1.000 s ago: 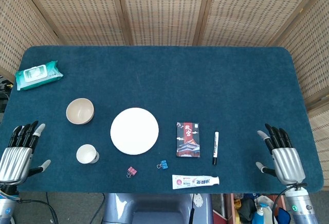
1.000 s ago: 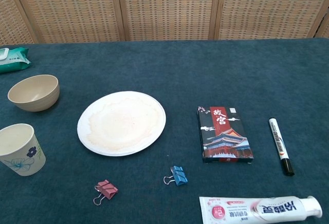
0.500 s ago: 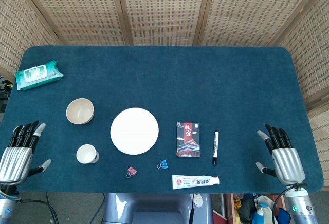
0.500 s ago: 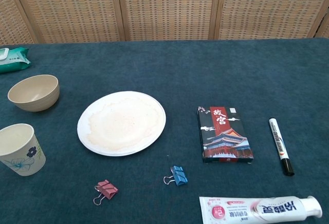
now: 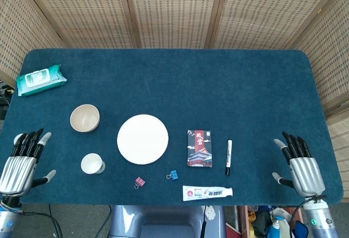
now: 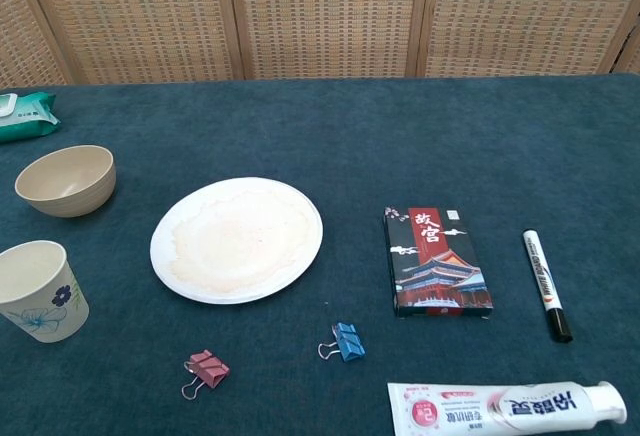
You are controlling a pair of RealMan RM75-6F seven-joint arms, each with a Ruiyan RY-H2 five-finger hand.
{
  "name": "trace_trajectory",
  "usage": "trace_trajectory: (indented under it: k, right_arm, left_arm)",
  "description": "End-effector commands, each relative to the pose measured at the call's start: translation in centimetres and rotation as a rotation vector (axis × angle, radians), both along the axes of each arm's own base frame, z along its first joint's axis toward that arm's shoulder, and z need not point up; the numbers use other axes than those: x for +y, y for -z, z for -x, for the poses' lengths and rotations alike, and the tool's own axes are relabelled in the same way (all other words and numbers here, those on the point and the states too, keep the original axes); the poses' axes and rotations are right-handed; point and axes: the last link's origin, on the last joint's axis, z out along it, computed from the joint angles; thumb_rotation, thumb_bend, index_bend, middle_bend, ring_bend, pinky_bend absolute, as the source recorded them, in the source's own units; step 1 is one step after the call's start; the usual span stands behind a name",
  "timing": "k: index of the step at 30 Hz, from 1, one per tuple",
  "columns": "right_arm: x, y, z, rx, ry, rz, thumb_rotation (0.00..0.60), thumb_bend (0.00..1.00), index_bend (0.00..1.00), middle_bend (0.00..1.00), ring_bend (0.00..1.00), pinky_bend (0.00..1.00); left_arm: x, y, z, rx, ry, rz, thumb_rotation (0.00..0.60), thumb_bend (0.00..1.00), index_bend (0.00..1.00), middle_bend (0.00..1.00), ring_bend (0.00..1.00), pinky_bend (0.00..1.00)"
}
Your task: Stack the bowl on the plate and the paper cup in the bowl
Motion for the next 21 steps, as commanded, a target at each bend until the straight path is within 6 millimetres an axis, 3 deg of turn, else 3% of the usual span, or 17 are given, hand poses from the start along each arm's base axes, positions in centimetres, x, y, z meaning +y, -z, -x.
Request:
trace_trajectory:
  k: [1, 8, 15, 21]
  right_arm:
    - [0.0, 0.0, 0.0, -0.001, 0.002, 0.001, 0.600, 0.13, 0.12, 0.00, 0.00, 0.00]
    - [0.0, -0.1, 0.0, -0.002, 0.002, 0.004, 0.600, 0.13, 0.12, 0.00, 0.00, 0.00]
    - [-0.1, -0.1, 0.1, -0.005, 0.006, 0.005, 0.600, 0.13, 0.12, 0.00, 0.00, 0.00]
    - [-0.1, -0.1, 0.0, -0.005, 0.005, 0.005, 0.600, 0.13, 0.12, 0.00, 0.00, 0.00]
  left_arm:
    - [0.3, 0.0, 0.0, -0.017, 0.000, 0.001, 0.600, 0.15, 0.15, 0.00, 0.00, 0.00]
    - [3.5, -0.3, 0.1, 0.035, 0.029, 0.033, 0.600, 0.15, 0.20, 0.00, 0.00, 0.00]
    - [5.3, 0.2, 0.4, 0.085, 0.038, 0.077, 0.600, 0.16, 0.23, 0.00, 0.00, 0.00]
    - [7.2, 0.6, 1.3, 0.112, 0.030, 0.089, 0.600, 0.22, 0.30, 0.00, 0.00, 0.00]
